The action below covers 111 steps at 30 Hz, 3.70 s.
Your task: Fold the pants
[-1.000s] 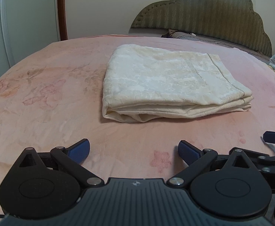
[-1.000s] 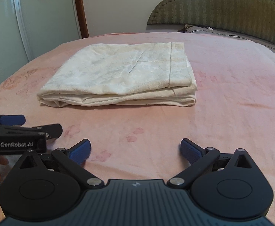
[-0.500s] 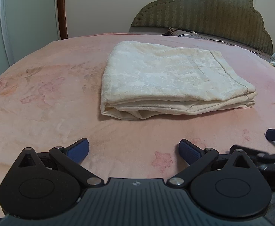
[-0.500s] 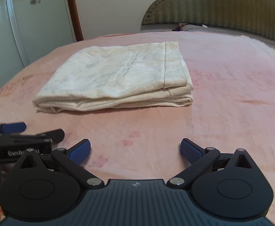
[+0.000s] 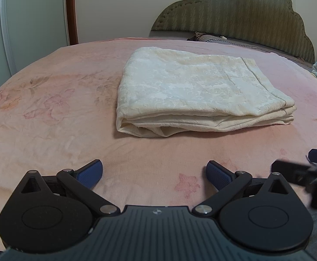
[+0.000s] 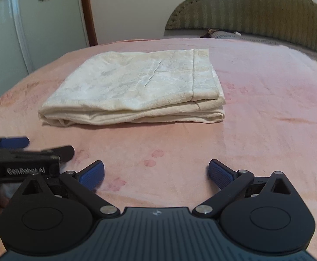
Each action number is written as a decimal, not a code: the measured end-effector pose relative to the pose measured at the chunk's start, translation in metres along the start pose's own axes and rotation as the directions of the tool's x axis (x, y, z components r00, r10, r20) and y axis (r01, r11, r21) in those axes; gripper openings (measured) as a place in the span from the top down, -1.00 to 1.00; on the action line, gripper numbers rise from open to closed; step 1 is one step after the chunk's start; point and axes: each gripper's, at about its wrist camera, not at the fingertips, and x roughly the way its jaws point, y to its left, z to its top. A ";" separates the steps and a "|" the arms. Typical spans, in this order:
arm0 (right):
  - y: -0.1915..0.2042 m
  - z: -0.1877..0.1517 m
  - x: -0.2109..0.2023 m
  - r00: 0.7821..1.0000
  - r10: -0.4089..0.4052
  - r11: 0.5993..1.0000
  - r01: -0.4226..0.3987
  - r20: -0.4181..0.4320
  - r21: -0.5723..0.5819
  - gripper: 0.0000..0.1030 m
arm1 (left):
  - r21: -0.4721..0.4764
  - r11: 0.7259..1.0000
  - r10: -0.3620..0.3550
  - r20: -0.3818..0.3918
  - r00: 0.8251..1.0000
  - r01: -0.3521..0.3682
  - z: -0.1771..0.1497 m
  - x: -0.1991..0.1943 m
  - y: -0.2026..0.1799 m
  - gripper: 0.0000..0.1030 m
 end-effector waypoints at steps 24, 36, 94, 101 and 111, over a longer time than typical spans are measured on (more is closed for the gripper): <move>0.003 0.071 -0.110 0.905 0.288 0.924 -0.348 0.313 0.156 -1.00 | 0.000 1.000 0.000 0.000 1.000 0.000 0.000 0.000 0.000 -1.00; -0.005 0.015 -0.011 0.990 -0.094 0.995 0.097 0.109 -0.019 -1.00 | 0.000 1.000 0.000 0.000 1.000 0.000 0.000 -0.001 0.000 -1.00; -0.008 -0.001 0.016 0.994 -0.112 0.991 0.113 0.015 -0.065 -1.00 | 0.002 1.000 0.003 0.003 1.000 -0.003 0.005 0.006 0.000 -1.00; -0.007 -0.001 0.016 0.994 -0.112 0.991 0.113 0.015 -0.065 -1.00 | 0.002 1.000 0.003 0.003 1.000 -0.003 0.005 0.006 0.000 -1.00; -0.008 -0.001 0.016 0.994 -0.112 0.991 0.113 0.015 -0.065 -1.00 | 0.002 1.000 0.003 0.003 1.000 -0.003 0.005 0.006 0.000 -1.00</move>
